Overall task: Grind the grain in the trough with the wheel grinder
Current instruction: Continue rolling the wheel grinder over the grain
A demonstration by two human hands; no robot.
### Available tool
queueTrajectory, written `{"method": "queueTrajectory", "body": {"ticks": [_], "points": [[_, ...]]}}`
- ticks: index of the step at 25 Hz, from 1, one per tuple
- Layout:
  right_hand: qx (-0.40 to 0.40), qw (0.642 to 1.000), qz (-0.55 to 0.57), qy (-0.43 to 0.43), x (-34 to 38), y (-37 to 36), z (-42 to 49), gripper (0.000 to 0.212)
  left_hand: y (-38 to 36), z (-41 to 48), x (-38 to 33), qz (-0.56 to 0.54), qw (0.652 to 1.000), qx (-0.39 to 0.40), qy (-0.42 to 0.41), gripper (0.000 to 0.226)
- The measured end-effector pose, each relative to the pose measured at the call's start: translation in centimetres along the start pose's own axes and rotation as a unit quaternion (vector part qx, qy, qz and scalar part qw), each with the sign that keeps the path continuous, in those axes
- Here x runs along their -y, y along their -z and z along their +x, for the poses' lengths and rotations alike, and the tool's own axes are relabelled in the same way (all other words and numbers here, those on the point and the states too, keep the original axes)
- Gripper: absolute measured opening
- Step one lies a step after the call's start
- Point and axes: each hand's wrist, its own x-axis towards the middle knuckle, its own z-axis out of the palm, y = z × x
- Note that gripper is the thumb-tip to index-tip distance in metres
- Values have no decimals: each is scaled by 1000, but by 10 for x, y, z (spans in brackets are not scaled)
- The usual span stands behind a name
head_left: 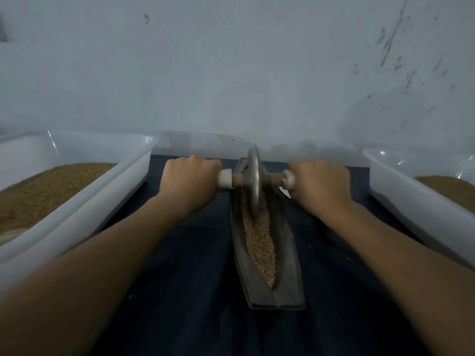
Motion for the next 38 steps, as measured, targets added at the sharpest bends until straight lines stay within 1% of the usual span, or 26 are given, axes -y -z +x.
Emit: {"method": "queueTrajectory", "body": {"ticks": [2,3,4,6,8,10,11,12,13,14,16,17,18,20,22,24,26,28,29,30,32,33,34,35,37,38], "points": [[37,999,-6,21,3,2,26,9,-11,13,2,-39,997,61,37,4],[43,998,-1,53,-2,5,25,8,-12,6,6,-54,995,75,27,5],[35,995,-3,89,-9,7,14,13,-12,-8,13,-58,996,70,-3,7],[-31,992,3,126,-21,9,-23,22,-9,-37,22,-31,994,-22,-99,11],[-64,991,25,112,-28,7,-45,22,-3,-43,27,13,984,-92,-150,13],[-46,996,27,67,-19,-3,-37,25,-1,-30,18,43,989,-77,-118,12],[-37,998,18,37,-11,-7,-23,24,-1,-18,9,37,995,-56,-79,9],[-10,1000,29,7,-3,-9,-9,21,0,-5,1,35,998,-27,-40,3],[18,999,38,-11,2,-10,3,19,0,7,-3,37,999,-4,-21,7],[42,998,40,-13,3,-8,11,16,2,15,-4,35,999,19,-15,10],[62,997,41,32,-8,1,2,17,7,5,1,5,998,48,-34,7],[31,996,31,72,-14,5,-14,20,7,-11,7,-14,997,44,-57,5],[-24,995,12,100,-18,10,-31,21,6,-26,13,-25,996,18,-89,11],[-101,989,0,112,-23,15,-50,20,2,-50,23,-27,990,-39,-131,23],[-78,992,-9,96,-17,11,-41,23,1,-44,22,2,993,-43,-109,27],[-25,999,-21,40,-3,1,-16,21,-7,-21,6,8,998,-37,-43,20],[31,999,13,2,7,-2,11,16,-6,7,-4,3,1000,-10,4,3],[75,997,24,12,2,1,17,14,-3,16,-4,-9,999,35,2,7],[77,996,23,34,-4,4,8,16,-1,8,0,-13,999,42,-20,5],[42,997,17,64,-10,7,-7,19,1,-7,7,-19,998,24,-52,5],[-66,992,3,104,-17,16,-46,24,6,-42,18,-13,990,-56,-125,13],[-102,988,15,112,-20,19,-56,26,8,-50,23,-18,986,-85,-143,14],[-99,988,26,118,-22,17,-55,27,9,-47,25,-11,985,-90,-149,15],[-81,991,22,106,-20,14,-50,28,6,-42,23,-6,988,-72,-136,17],[-31,998,-18,52,-5,4,-26,23,-7,-23,8,22,996,-41,-71,18],[-7,1000,-4,17,3,0,-9,17,-8,-7,0,27,999,-27,-26,12]]}}
